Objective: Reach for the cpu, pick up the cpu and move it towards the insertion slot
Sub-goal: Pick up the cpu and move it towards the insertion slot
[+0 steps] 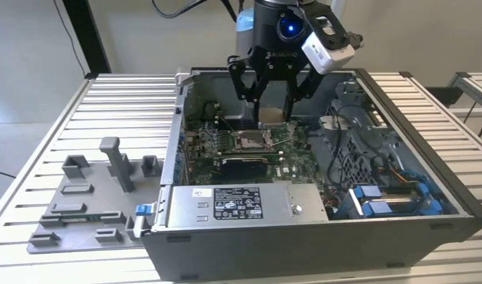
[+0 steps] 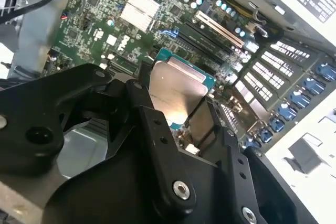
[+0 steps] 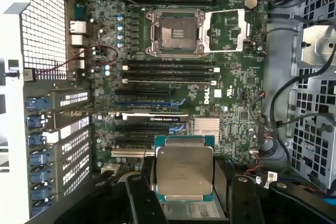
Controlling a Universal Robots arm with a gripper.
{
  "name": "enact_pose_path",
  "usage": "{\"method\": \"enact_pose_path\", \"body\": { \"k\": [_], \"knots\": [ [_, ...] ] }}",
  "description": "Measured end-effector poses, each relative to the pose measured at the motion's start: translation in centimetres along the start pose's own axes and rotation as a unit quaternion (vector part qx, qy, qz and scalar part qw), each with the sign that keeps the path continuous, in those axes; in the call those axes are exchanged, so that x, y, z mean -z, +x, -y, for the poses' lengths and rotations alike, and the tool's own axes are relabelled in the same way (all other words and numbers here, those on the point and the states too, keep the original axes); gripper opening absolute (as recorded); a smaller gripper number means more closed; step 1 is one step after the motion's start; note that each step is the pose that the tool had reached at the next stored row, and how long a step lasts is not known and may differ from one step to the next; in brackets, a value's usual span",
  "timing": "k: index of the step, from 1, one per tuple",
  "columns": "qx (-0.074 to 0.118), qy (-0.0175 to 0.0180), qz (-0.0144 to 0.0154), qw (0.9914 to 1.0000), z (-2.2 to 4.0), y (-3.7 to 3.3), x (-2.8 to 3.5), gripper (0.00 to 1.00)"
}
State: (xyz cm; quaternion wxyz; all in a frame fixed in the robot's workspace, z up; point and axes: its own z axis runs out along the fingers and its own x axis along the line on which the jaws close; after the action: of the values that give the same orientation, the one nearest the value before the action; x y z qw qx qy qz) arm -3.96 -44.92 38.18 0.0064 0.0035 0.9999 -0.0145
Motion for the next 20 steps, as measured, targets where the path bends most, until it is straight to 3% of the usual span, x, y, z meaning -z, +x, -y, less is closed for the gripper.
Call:
{"method": "enact_pose_path", "body": {
  "k": [15,20],
  "knots": [
    [0.000,0.0001,0.0000,1.00000,-0.09,-0.12,0.00,0.00],
    [0.000,0.0001,0.0000,1.00000,-0.81,-0.10,0.00,0.00]
  ]
}}
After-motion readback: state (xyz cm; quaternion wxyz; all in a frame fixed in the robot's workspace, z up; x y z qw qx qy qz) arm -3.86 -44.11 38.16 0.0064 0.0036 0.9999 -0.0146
